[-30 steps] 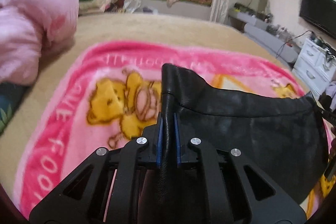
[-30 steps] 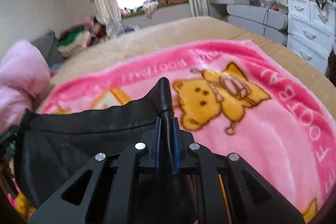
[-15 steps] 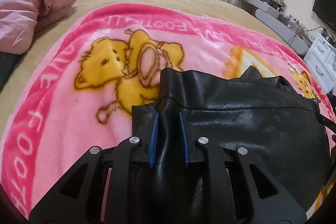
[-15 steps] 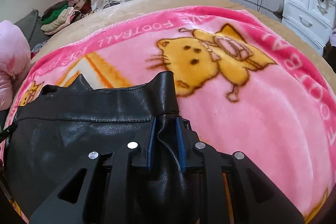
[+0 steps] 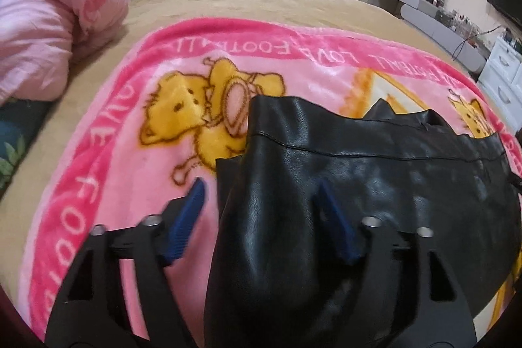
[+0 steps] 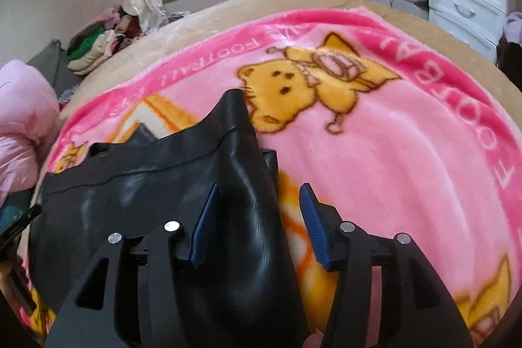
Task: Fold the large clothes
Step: 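Lay the folded side down and open both grippers above the jacket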
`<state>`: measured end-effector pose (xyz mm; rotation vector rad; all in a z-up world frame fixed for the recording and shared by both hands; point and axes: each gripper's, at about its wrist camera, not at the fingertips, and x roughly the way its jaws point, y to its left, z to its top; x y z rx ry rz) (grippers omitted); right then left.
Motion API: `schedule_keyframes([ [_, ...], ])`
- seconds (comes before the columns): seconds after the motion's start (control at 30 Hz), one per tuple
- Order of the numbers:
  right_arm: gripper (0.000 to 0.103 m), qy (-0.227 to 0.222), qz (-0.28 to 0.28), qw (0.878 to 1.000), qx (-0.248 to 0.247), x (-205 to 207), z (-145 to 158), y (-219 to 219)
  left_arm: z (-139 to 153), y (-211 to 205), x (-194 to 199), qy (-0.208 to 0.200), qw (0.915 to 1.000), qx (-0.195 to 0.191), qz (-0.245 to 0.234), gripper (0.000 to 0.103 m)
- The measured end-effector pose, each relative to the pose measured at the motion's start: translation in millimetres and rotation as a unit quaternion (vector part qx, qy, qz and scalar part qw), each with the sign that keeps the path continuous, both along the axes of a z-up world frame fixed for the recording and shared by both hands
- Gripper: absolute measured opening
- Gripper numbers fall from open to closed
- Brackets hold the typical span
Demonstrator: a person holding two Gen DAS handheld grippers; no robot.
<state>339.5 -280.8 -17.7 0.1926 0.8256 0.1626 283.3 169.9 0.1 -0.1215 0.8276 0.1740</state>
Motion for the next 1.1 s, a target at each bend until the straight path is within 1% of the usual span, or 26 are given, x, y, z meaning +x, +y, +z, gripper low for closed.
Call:
schedule_keyframes([
  [0.03, 0.059, -0.009, 0.006, 1.0, -0.005, -8.1, 5.9, 0.5, 4.9, -2.5, -4.0, -0.004, 1.0, 0.001, 0.0, 0.075],
  [0.1, 0.062, -0.03, 0.022, 0.999, -0.014, -25.6, 17.7, 2.6, 13.1, -6.6, -13.0, -0.012, 0.9999, 0.003, -0.004, 0.076],
  [0.13, 0.062, -0.041, 0.032, 0.998, -0.018, -35.4, 23.3, 4.2, 18.0, -9.9, -19.1, -0.017, 0.9998, 0.008, -0.005, 0.078],
  [0.2, 0.062, -0.062, 0.056, 0.996, -0.03, -55.9, 33.6, 10.4, 24.6, -15.8, -30.0, -0.021, 0.9997, 0.012, -0.008, 0.08],
  [0.27, 0.062, -0.069, 0.084, 0.993, -0.038, -72.7, 39.1, 18.9, 27.7, -24.3, -42.0, -0.02, 0.9996, -0.005, -0.019, 0.081],
  [0.3, 0.062, -0.068, 0.099, 0.992, -0.042, -79.0, 40.0, 24.6, 26.8, -30.9, -47.5, -0.017, 0.9994, -0.008, -0.028, 0.081],
  [0.4, 0.062, -0.053, 0.139, 0.987, -0.06, -92.6, 38.7, 45.7, 20.6, -49.5, -64.9, -0.008, 0.999, 0.003, -0.043, 0.081],
  [0.5, 0.062, -0.04, 0.164, 0.984, -0.058, -105.3, 32.8, 61.7, 4.2, -64.1, -82.2, 0.015, 0.9983, -0.011, -0.055, 0.083],
  [0.57, 0.062, -0.028, 0.177, 0.982, -0.055, -111.8, 24.8, 71.8, -8.3, -71.6, -88.8, 0.037, 0.9977, -0.001, -0.056, 0.083],
  [0.63, 0.062, -0.012, 0.18, 0.981, -0.067, -118.9, 15.9, 82.1, -17.2, -79.3, -93.8, 0.048, 0.9969, 0.02, -0.058, 0.083],
  [0.7, 0.062, 0.019, 0.171, 0.981, -0.089, -119.8, -1.5, 89.8, -21.4, -79.7, -95.1, 0.05, 0.997, 0.019, -0.056, 0.083],
  [0.77, 0.062, 0.024, 0.166, 0.981, -0.103, -121.3, -11.7, 93.2, -25.8, -75.9, -96.6, 0.049, 0.9972, 0.008, -0.056, 0.083],
  [0.83, 0.062, 0.02, 0.16, 0.98, -0.117, -123.1, -16.3, 97.9, -27.8, -75.1, -96.8, 0.049, 0.9971, 0.008, -0.057, 0.084],
  [0.87, 0.062, 0.02, 0.157, 0.979, -0.125, -123.5, -16.5, 101.1, -26.5, -75.4, -97.4, 0.048, 0.9971, 0.007, -0.058, 0.084],
  [0.93, 0.063, 0.017, 0.154, 0.98, -0.126, -125.0, -12.6, 101.9, -20.6, -73.1, -98.0, 0.047, 0.9972, -0.001, -0.058, 0.085],
  [1.03, 0.064, 0.001, 0.148, 0.983, -0.11, -130.0, 1.3, 100.0, -11.0, -66.8, -99.9, 0.042, 0.9972, -0.029, -0.054, 0.089],
  [1.1, 0.066, -0.017, 0.155, 0.983, -0.095, -135.0, 11.4, 103.3, -5.5, -63.5, -102.5, 0.036, 0.997, -0.042, -0.053, 0.092],
])
